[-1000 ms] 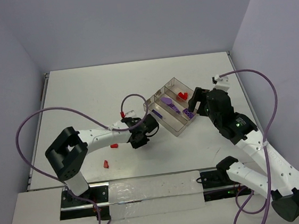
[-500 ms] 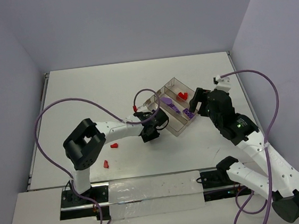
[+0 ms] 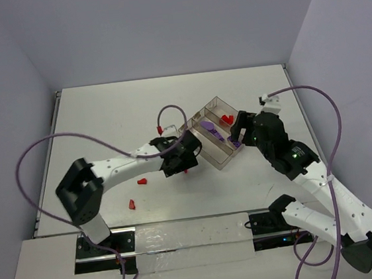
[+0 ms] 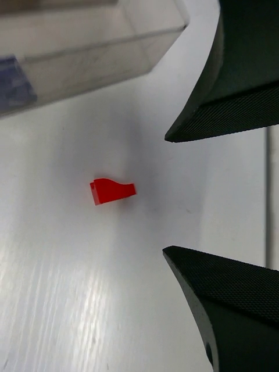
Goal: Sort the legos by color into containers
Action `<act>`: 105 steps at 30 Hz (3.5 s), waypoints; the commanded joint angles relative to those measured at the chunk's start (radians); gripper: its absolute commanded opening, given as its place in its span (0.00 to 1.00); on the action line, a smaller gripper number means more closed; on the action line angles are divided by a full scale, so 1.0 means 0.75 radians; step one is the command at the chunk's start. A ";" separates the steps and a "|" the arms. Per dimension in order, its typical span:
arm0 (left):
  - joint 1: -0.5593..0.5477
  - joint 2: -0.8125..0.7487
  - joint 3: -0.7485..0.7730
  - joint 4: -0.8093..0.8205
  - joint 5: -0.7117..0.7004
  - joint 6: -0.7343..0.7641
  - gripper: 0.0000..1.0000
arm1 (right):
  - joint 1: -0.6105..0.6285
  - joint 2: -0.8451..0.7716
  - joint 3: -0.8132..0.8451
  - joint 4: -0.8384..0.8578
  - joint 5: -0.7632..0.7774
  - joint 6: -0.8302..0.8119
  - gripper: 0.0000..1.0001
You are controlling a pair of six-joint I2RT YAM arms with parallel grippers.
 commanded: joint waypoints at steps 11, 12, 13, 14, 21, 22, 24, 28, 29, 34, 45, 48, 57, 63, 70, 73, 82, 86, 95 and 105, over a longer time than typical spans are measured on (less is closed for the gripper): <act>0.735 -0.811 -0.303 -0.192 -0.095 0.242 0.91 | 0.740 0.617 0.210 0.155 0.064 0.011 0.81; 0.772 -0.832 -0.309 -0.187 -0.086 0.249 0.93 | 0.765 0.679 0.227 0.164 0.055 0.005 0.80; 0.792 -0.843 -0.313 -0.183 -0.076 0.253 0.93 | 0.776 0.719 0.235 0.178 0.051 0.003 0.80; 0.816 -0.859 -0.320 -0.169 -0.060 0.262 0.94 | 0.781 0.768 0.238 0.203 0.040 0.001 0.80; 0.854 -0.865 -0.338 -0.091 0.011 0.281 0.99 | 0.769 1.065 0.269 0.328 0.005 -0.017 0.75; 0.854 -0.860 -0.338 -0.083 0.021 0.283 0.99 | 0.758 1.094 0.276 0.339 -0.008 -0.015 0.74; 0.856 -0.852 -0.333 -0.078 0.028 0.283 0.99 | 0.742 1.130 0.277 0.364 -0.025 -0.004 0.70; 0.856 -0.853 -0.326 -0.061 0.031 0.281 0.99 | 0.715 1.222 0.269 0.409 -0.054 0.017 0.66; 0.856 -0.853 -0.326 -0.053 0.032 0.283 0.99 | 0.714 1.237 0.267 0.415 -0.059 0.020 0.65; 0.858 -0.857 -0.336 -0.016 0.050 0.326 0.99 | 0.697 1.301 0.255 0.441 -0.069 0.033 0.59; 0.856 -0.967 -0.408 0.071 0.069 0.313 0.98 | 0.637 1.356 0.272 0.465 -0.082 0.019 0.50; 0.856 -0.921 -0.367 0.031 0.072 0.336 0.98 | 0.637 1.358 0.278 0.463 -0.073 0.017 0.43; 0.856 -0.851 -0.336 0.009 0.096 0.344 0.98 | 0.638 1.257 0.289 0.423 -0.037 -0.010 0.00; 0.856 -0.861 -0.333 -0.005 0.055 0.339 0.99 | 0.609 1.036 0.367 0.340 0.050 -0.100 0.00; 0.858 -0.850 -0.344 -0.023 0.057 0.342 0.99 | 0.310 0.870 0.407 0.321 0.041 -0.151 0.00; 0.858 -0.840 -0.337 -0.022 0.064 0.343 0.99 | 0.160 0.857 0.412 0.314 0.024 -0.153 0.00; 0.858 -0.759 -0.295 -0.054 0.072 0.324 0.99 | -0.193 0.976 0.441 0.334 -0.123 -0.147 0.00; 0.858 -0.744 -0.291 -0.048 0.095 0.335 0.99 | -0.262 1.059 0.479 0.338 -0.152 -0.167 0.00; 0.858 -0.872 -0.358 0.033 0.071 0.321 0.99 | -0.306 1.226 0.586 0.331 -0.187 -0.194 0.17; 0.858 -0.784 -0.310 -0.043 0.146 0.442 0.99 | -0.309 1.294 0.725 0.271 -0.193 -0.212 0.60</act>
